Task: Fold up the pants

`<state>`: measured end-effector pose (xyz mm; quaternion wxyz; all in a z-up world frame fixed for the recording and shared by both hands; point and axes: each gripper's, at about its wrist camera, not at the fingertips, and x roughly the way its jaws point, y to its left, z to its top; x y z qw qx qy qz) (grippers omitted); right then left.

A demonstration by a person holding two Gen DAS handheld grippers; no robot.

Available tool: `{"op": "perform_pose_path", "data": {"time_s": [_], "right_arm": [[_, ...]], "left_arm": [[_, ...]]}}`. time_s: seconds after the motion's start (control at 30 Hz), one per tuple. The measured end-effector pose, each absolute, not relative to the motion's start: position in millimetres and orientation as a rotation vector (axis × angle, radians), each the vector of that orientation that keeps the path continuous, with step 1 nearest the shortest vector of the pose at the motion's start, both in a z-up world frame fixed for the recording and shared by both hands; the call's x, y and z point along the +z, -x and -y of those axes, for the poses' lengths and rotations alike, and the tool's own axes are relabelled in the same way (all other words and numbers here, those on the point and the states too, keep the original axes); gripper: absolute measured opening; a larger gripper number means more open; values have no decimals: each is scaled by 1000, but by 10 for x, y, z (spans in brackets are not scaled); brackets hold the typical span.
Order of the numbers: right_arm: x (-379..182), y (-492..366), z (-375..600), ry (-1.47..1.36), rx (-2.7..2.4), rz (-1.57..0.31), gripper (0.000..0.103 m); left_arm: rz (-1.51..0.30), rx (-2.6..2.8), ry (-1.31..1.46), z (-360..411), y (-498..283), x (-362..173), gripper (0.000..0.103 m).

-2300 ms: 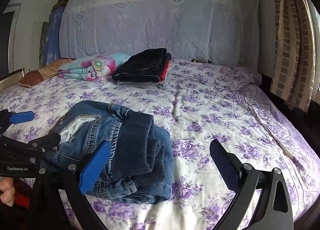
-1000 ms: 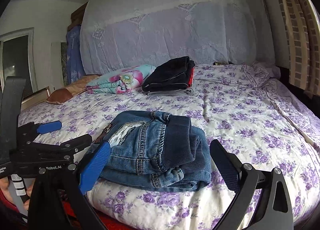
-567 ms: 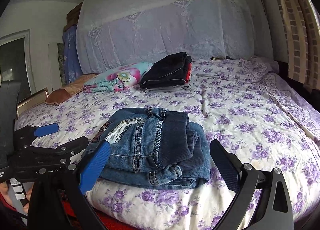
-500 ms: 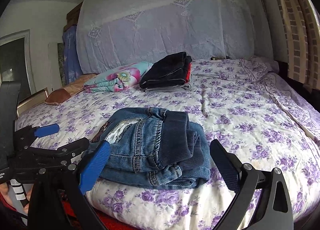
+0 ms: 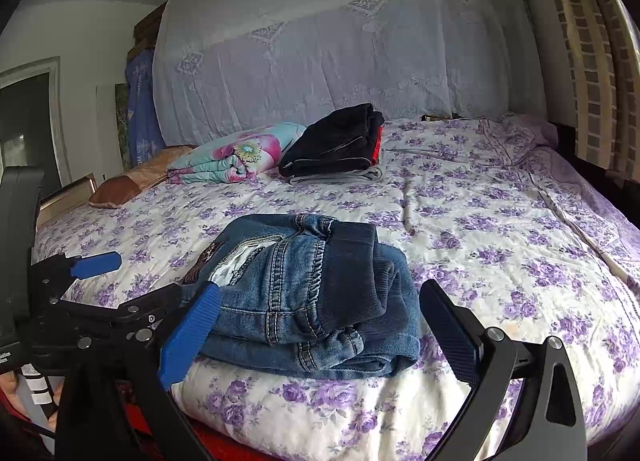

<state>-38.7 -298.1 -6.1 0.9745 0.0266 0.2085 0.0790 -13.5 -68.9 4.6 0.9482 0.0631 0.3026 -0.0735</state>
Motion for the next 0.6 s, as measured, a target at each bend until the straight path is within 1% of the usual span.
{"op": "perform_pose_path", "data": {"time_s": [0.6], "right_arm": [[-57, 384, 2968, -53, 159, -421, 99]], "left_arm": [[-626, -152, -132, 716, 145, 14, 99]]}}
